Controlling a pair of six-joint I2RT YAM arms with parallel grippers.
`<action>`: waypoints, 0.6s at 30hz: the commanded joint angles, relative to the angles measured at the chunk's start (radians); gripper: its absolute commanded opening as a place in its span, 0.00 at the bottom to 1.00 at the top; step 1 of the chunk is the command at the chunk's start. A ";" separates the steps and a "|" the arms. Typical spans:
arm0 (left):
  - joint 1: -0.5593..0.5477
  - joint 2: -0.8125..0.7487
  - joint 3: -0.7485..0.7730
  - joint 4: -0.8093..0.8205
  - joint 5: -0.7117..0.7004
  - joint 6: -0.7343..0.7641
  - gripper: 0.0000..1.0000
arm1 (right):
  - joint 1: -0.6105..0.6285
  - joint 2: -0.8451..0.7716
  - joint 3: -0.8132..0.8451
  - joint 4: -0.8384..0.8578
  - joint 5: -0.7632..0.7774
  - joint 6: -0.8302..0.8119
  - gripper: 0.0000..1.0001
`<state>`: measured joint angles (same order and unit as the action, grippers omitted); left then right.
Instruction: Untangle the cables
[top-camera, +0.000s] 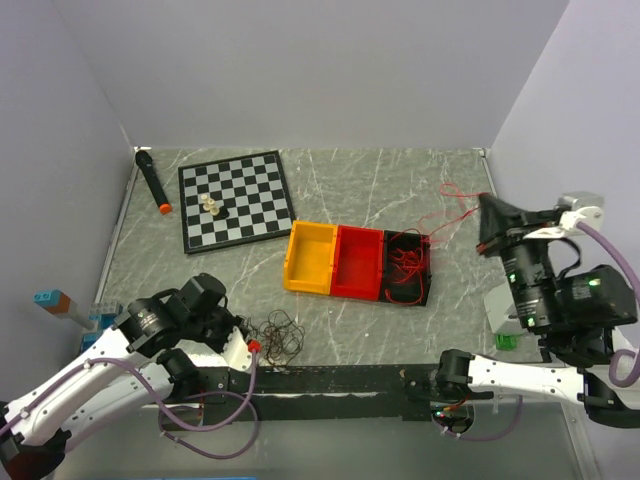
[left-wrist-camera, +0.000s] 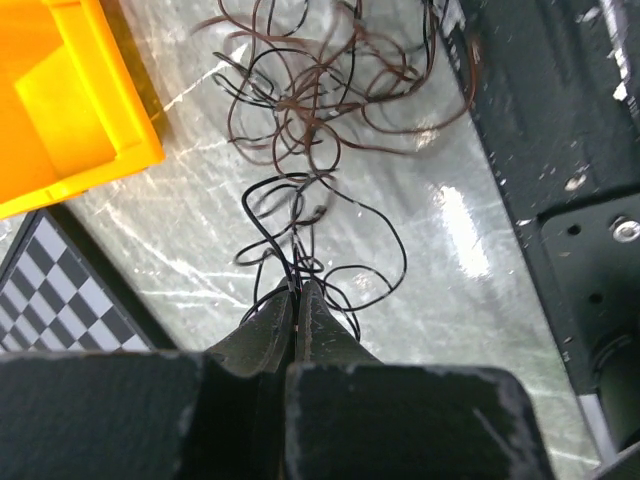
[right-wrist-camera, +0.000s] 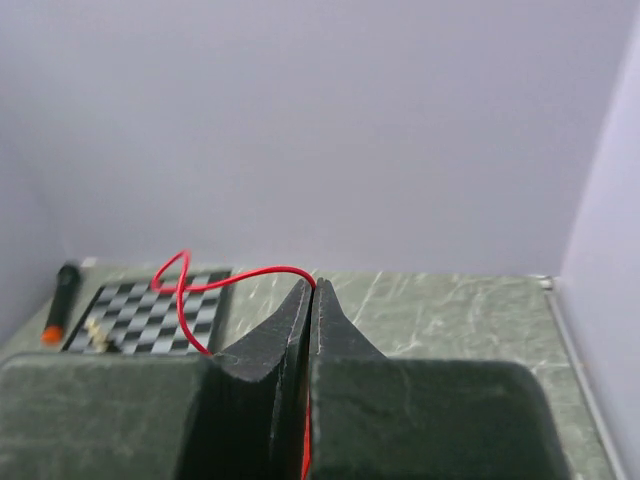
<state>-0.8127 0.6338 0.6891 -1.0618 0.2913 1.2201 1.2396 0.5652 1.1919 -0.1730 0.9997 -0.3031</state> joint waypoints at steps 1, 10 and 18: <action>0.003 0.009 -0.016 -0.006 -0.050 0.064 0.01 | -0.003 0.053 0.052 0.384 0.137 -0.387 0.00; 0.003 0.006 0.048 0.087 0.021 -0.061 0.01 | -0.003 0.116 0.108 0.371 0.112 -0.395 0.00; 0.003 0.060 0.227 0.232 0.111 -0.298 0.01 | -0.055 0.147 0.100 0.176 0.059 -0.161 0.00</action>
<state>-0.8127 0.6861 0.8391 -0.9356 0.3145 1.0477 1.2236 0.6777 1.2732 0.1333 1.0904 -0.5972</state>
